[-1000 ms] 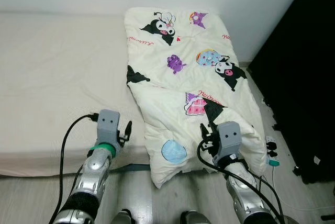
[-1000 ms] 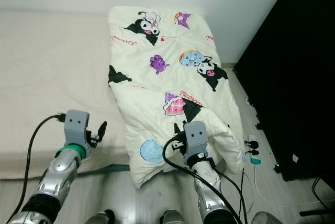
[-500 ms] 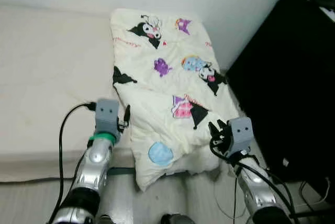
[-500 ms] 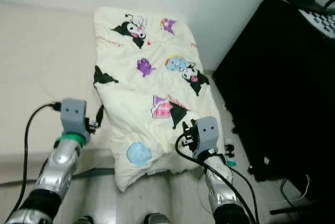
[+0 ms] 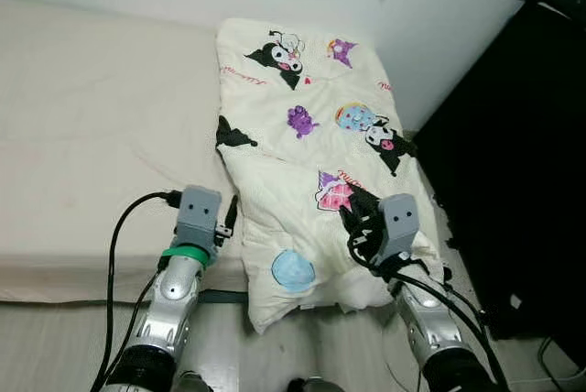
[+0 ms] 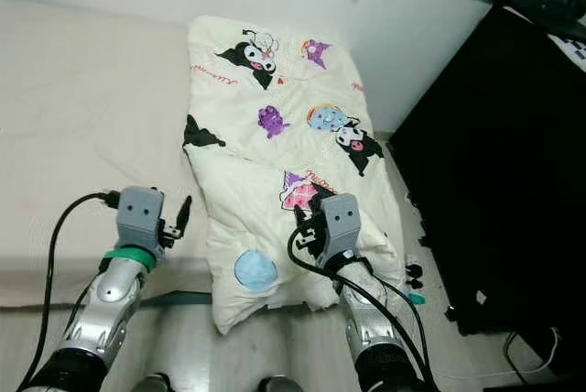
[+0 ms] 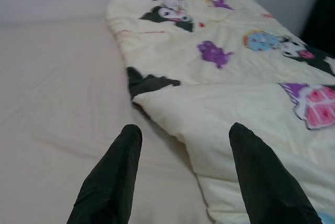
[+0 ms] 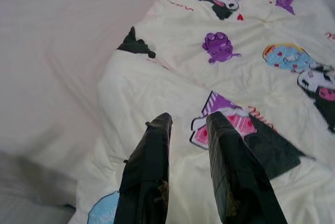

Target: Clean up the room

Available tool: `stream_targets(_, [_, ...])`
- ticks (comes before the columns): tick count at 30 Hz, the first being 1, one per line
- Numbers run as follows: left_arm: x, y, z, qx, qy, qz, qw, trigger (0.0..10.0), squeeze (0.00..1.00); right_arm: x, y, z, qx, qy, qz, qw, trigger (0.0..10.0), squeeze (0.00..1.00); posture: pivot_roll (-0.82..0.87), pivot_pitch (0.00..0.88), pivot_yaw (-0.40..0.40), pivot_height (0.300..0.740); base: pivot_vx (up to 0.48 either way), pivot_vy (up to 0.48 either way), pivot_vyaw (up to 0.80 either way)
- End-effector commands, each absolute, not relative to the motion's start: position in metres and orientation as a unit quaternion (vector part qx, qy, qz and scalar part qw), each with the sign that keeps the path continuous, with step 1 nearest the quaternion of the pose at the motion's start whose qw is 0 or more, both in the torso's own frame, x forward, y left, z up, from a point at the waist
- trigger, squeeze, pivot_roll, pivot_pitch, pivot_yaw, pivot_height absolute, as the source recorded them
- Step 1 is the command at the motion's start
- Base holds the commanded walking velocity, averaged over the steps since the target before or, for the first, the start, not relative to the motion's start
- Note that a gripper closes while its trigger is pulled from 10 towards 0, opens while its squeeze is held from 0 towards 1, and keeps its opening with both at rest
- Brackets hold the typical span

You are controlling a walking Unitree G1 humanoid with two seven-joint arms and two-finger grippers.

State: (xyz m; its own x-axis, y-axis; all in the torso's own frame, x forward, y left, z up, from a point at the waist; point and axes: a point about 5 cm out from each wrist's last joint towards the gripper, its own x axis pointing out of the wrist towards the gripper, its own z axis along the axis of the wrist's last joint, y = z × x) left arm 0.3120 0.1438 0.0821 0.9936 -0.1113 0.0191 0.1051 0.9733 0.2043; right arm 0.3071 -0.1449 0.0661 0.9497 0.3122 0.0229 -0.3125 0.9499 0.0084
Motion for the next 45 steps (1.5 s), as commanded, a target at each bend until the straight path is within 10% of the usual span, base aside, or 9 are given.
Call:
stream_targets(1, [0.310,0.136,0.077,0.105,-0.001,-0.072,0.992,10.0,0.00,0.302,-0.153,0.059,0.013,0.002,0.139,0.990,10.0,0.00,0.01,0.076,-0.101,0.740,0.000,0.000,0.00])
stream_targets(45, [0.309,0.099,0.084,0.115,-0.010,-0.130,0.985,10.0,0.00,0.297,-0.156,0.054,0.002,0.001,0.110,0.994,10.0,0.00,0.00,0.094,-0.065,0.580,0.000,0.000,0.00])
